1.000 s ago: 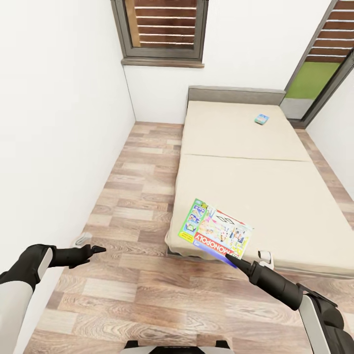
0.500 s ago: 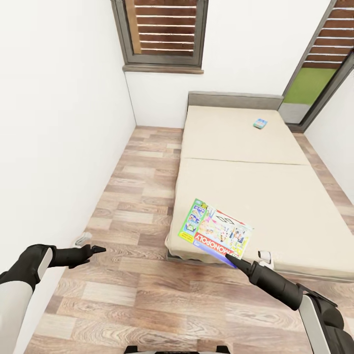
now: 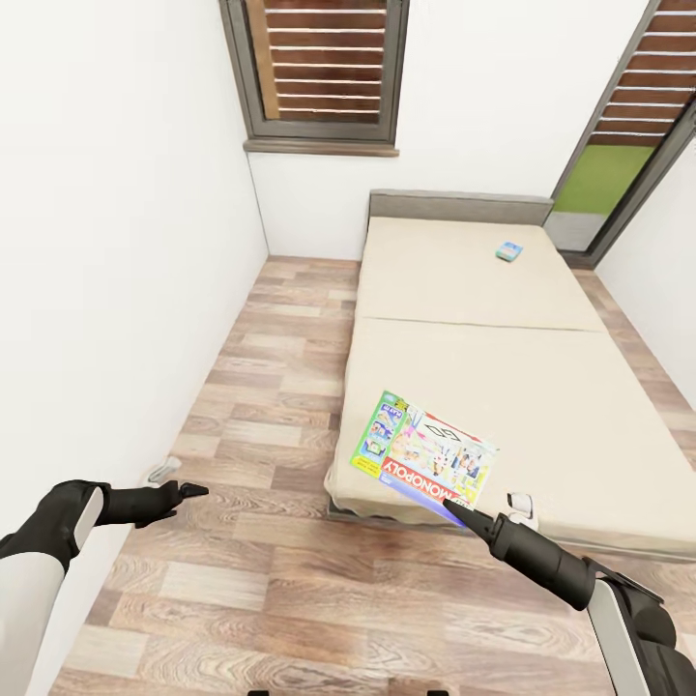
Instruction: Put all the toys in the child's room - the three board games (two on the bed and one on the table), the two jigsaw puzzles on the table, and the tennis ball on the table - inside the toy box on the table in the child's room.
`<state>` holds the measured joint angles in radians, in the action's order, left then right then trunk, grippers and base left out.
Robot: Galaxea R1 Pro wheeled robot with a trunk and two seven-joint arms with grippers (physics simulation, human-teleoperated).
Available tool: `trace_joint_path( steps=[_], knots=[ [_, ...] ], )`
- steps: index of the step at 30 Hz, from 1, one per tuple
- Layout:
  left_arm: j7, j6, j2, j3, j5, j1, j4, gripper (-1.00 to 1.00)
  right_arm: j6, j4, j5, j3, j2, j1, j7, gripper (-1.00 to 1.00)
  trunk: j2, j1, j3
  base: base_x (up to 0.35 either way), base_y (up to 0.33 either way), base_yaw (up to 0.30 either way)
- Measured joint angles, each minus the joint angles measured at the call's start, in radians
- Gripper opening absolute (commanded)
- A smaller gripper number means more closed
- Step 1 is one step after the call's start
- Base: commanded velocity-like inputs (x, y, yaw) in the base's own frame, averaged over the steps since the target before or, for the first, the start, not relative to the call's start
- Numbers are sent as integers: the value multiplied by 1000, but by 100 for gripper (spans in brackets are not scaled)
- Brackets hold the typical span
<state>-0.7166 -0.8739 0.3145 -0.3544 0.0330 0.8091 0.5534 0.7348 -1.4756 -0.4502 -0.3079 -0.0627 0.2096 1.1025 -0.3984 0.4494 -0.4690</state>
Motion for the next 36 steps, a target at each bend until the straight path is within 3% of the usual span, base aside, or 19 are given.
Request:
trace_joint_path(
  steps=[36],
  knots=[
    [5,2,0,2,1,0,0,100,2,0,0,0,0,0,1,-100,0,0,59,0,0,0]
  ],
)
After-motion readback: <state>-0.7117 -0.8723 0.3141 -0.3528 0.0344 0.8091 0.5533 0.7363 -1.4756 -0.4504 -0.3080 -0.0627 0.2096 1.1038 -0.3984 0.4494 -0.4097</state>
